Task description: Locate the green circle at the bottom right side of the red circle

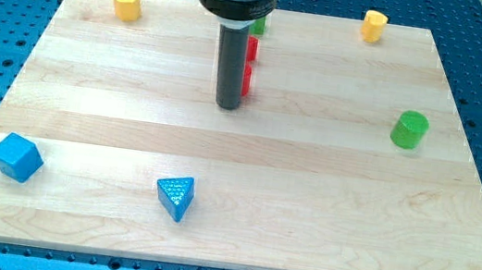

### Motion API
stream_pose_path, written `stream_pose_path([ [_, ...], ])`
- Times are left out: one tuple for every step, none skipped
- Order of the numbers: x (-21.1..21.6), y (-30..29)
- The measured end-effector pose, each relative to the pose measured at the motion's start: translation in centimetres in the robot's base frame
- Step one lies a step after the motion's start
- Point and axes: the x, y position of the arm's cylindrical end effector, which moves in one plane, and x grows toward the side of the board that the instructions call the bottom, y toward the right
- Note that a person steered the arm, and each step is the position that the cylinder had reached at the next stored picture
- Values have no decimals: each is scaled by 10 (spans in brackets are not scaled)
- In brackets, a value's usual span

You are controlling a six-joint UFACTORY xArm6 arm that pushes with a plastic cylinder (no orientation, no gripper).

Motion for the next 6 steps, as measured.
stream_pose_path([
  [-20,53],
  [-74,163],
  [-72,282],
  [-14,333],
  [13,277],
  [12,169],
])
